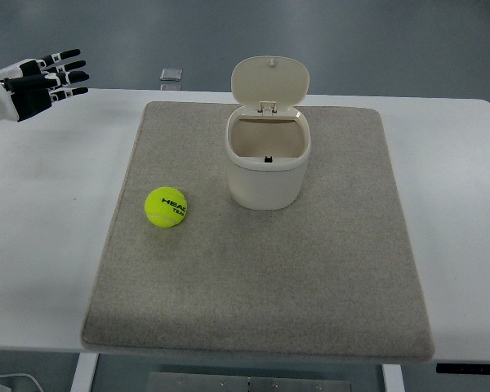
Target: Put tennis ball into box with left hand
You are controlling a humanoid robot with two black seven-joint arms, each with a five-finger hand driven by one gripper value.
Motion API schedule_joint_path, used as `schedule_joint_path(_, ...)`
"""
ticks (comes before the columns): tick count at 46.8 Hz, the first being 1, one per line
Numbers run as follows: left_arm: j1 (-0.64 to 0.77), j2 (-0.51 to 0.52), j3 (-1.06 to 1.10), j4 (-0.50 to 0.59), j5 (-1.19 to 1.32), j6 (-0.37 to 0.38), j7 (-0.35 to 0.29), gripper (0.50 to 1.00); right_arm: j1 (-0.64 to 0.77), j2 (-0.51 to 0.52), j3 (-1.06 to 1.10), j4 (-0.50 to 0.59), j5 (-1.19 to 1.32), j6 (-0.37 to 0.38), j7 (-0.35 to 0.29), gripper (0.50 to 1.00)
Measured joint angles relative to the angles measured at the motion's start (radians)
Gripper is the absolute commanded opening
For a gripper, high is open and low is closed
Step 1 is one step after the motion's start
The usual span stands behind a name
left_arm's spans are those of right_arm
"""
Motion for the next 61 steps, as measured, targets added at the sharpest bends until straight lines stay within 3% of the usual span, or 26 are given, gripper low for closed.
schedule_joint_path(6, -0.001, 0.03, 0.01, -0.097, 0.165, 0.0, -0.133, 0.941, 0.0, 0.0, 0.0, 0.0, 0.0, 0.0, 0.0, 0.938)
schedule_joint_path(20, 0.032, 0.127, 0.018, -0.413, 0.455, 0.0, -0.303, 0.941, 0.0, 0.0, 0.001, 0.0, 0.0, 0.0, 0.0, 0.94)
schedule_joint_path(34, 0.045, 0.266, 0.116, -0.634, 0.649, 0.0, -0.372, 0.939, 0.0, 0.0, 0.0, 0.0, 0.0, 0.0, 0.0, 0.938)
schedule_joint_path(42, 0.03, 0.3, 0.221, -0.681, 0.776, 0.127, -0.458, 0.945, 0.0, 0.0, 0.0, 0.0, 0.0, 0.0, 0.0, 0.94)
schedule_joint_path(47, 0.007, 0.322, 0.276, -0.695, 0.858, 0.165, -0.507, 0.945, 0.0, 0.0, 0.001, 0.0, 0.0, 0.0, 0.0, 0.938)
schedule_joint_path(56, 0.015, 0.328, 0.292, -0.747, 0.961, 0.265, -0.521, 0.949, 0.0, 0.0, 0.0, 0.0, 0.0, 0.0, 0.0, 0.938)
schedule_joint_path(61, 0.032, 0.319, 0.298, -0.777, 1.066, 0.335, -0.519, 0.975, 0.0, 0.0, 0.0, 0.0, 0.0, 0.0, 0.0, 0.94)
